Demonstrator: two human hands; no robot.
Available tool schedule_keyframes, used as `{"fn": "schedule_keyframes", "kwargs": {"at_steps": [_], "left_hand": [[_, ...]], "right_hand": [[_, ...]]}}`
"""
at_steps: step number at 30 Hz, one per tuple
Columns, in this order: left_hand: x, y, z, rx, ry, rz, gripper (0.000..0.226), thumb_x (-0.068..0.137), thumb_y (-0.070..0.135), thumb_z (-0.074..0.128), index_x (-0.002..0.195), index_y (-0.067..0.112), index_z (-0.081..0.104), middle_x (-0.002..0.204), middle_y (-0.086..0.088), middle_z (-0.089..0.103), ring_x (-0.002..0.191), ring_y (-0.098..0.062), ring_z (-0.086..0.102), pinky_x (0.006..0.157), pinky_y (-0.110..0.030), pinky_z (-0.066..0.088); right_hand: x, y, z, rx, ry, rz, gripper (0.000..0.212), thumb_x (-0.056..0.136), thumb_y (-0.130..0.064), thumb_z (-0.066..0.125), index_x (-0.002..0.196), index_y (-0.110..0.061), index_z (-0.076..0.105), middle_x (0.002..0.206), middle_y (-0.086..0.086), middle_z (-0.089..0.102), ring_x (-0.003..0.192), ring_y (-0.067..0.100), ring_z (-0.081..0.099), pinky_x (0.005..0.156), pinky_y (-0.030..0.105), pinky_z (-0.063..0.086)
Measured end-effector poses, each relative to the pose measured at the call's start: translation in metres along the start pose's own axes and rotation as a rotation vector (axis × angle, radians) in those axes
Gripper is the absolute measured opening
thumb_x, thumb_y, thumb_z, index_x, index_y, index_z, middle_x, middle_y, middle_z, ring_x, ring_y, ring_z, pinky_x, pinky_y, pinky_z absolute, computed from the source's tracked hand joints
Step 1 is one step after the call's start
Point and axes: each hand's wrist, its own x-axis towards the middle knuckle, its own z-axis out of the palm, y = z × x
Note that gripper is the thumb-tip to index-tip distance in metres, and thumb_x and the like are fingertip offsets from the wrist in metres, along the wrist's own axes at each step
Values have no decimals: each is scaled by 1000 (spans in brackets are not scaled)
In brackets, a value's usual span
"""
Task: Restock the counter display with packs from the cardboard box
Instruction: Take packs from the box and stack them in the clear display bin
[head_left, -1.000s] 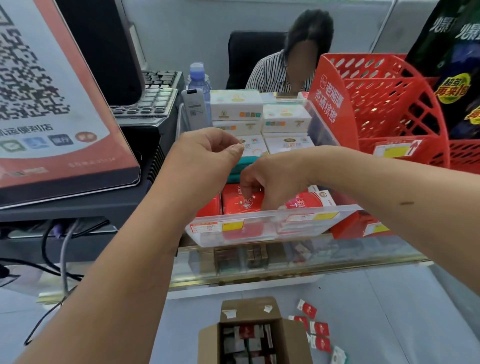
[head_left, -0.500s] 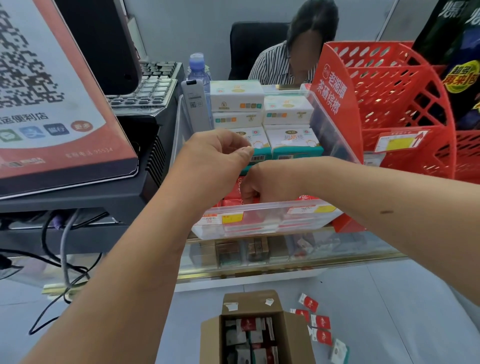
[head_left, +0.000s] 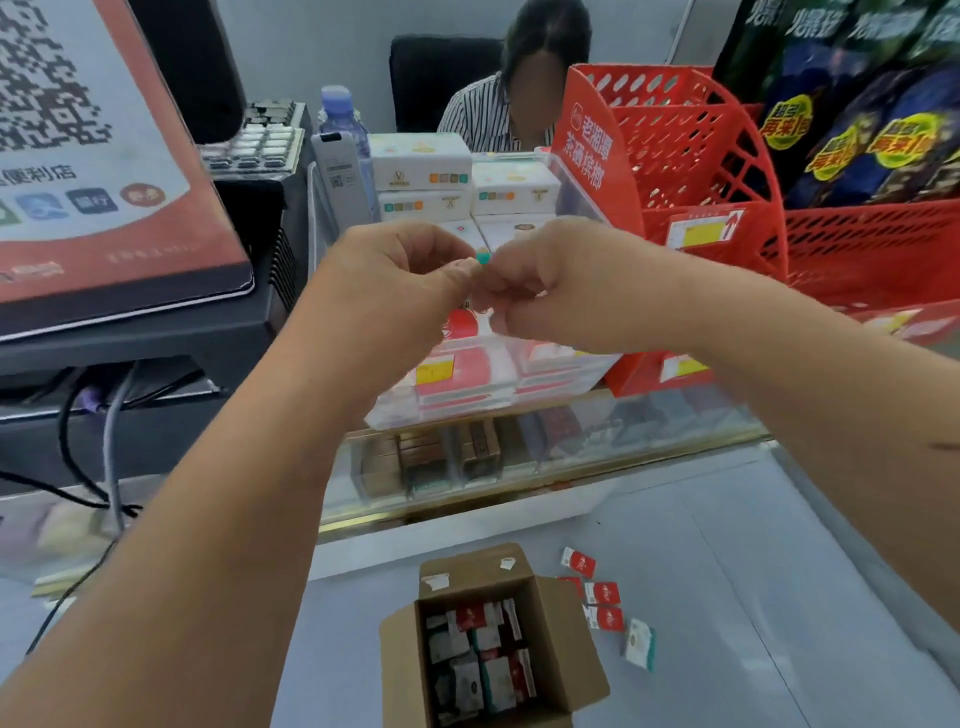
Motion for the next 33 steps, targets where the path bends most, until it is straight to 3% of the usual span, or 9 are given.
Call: {"fn": "schedule_keyframes", "kwargs": {"at_steps": [2,4,8,11,17,22,27,30,33], "left_hand": [[-20,-3,-2,-18,-1,-19,12,92,22,65,85,26,73,81,4,74,84,-15,71,72,-40,62],[-41,-12,0,-4,-14,-51,9,92,24,65,89,27,73,87,6,72,88,-15,70,71,-35,62],[-84,-39,22,68,-43,-114,10,92,26,64,90,29,73,86,7,72,88,-16,69,77,-41,60],[-109,-71,51,93,-46,-214,9,92,27,64,89,31,72,85,7,72,89,-18,69,78,-45,59],[-145,-154,109,109,-75,-388,6,90,26,66,88,28,72,83,7,72,88,-19,69,83,-45,58],[-158,-232,135,121,-132,-484,9,89,26,67,95,30,72,86,12,70,87,-12,68,85,-41,57],[-159,-319,144,123,-187,-569,10,89,23,65,93,30,71,87,13,69,87,-10,66,86,-39,57],[-160,-375,150,121,-228,-604,10,88,20,65,86,28,69,87,6,68,89,-18,66,87,-43,56],[-162,-435,159,116,-253,-665,14,91,19,64,92,33,68,91,12,65,85,-12,63,81,-33,56]], "right_hand": [[-32,-7,1,88,41,18,20,91,-24,63,107,-31,71,94,-11,70,86,6,65,81,25,54],[-61,-11,11,167,41,15,18,91,-24,65,105,-33,71,92,-14,69,84,0,64,76,20,53],[-91,5,62,225,-5,45,14,90,-25,66,98,-36,69,82,-20,64,78,-5,60,68,10,44],[-106,26,111,226,-62,77,19,91,-23,66,108,-31,70,83,-25,60,82,-14,55,65,1,39],[-138,68,208,268,-234,188,22,96,-23,60,115,-31,68,83,-28,49,66,-22,49,52,-2,34],[-147,92,290,305,-311,266,20,94,-23,60,110,-32,69,88,-22,54,81,-1,55,67,13,41],[-136,106,376,309,-396,312,23,95,-19,59,114,-30,67,96,-20,59,91,2,56,70,11,41],[-124,115,439,269,-454,324,26,95,-18,56,117,-26,67,112,-10,66,103,11,60,90,31,50],[-111,131,518,276,-517,355,28,94,-16,59,120,-23,66,120,-5,66,105,12,60,94,32,50]]}}
